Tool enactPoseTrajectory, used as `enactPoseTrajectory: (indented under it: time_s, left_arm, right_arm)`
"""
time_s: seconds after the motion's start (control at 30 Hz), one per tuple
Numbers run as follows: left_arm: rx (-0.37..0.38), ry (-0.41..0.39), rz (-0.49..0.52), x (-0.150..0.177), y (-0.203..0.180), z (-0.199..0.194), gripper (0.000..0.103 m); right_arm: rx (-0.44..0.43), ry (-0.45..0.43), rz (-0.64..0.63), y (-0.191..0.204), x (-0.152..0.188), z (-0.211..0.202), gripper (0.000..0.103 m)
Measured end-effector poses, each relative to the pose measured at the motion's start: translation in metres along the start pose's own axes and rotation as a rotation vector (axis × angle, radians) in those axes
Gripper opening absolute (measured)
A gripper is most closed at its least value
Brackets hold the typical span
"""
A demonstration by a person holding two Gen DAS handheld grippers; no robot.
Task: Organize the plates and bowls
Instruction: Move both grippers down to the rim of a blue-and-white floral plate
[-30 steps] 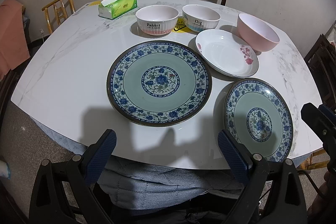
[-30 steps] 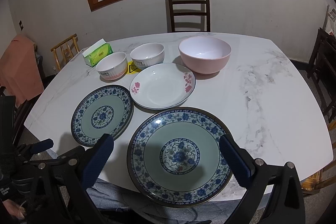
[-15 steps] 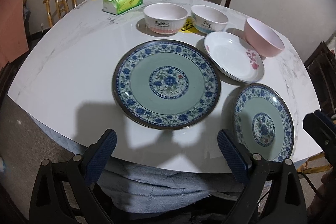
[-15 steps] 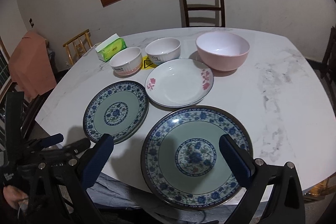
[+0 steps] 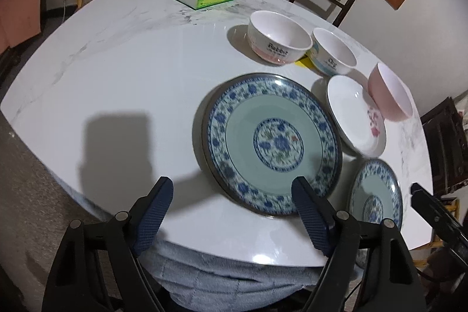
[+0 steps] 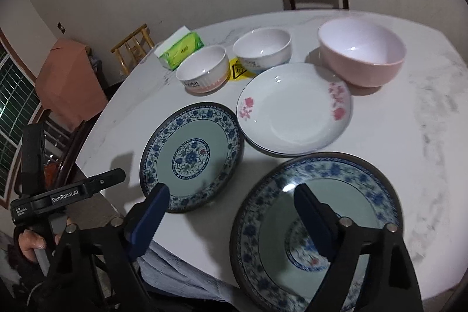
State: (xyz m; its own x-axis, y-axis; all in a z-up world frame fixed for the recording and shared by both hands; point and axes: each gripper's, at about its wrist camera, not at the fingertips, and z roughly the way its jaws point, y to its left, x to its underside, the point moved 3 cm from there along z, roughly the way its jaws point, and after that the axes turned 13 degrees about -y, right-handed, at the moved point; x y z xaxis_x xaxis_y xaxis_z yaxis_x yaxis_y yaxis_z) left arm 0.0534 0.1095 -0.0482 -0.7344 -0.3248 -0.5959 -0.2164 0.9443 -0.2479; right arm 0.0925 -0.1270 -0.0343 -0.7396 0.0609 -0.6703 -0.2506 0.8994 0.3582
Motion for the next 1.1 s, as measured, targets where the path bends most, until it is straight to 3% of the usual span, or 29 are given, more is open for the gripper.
enactPoseTrajectory:
  time_s: [0.13, 0.57, 0.73, 1.1]
  left_arm:
    - [0.025, 0.026, -0.035, -0.010, 0.011, 0.013, 0.070]
    - [0.070, 0.090, -0.098, -0.018, 0.031, 0.047, 0.055]
    - [0.064, 0.095, -0.096, -0.019, 0.037, 0.058, 0.048]
    - [0.070, 0.111, -0.085, -0.020, 0.042, 0.075, 0.041]
  right_arm:
    - [-0.032, 0.062, 0.042, -0.004, -0.006, 0.025, 0.071]
    - [-0.042, 0.181, 0.088, -0.006, -0.010, 0.087, 0.043]
    - [-0.037, 0.202, 0.089, -0.006, -0.008, 0.101, 0.037]
    - [-0.036, 0.235, 0.075, -0.003, -0.003, 0.121, 0.029]
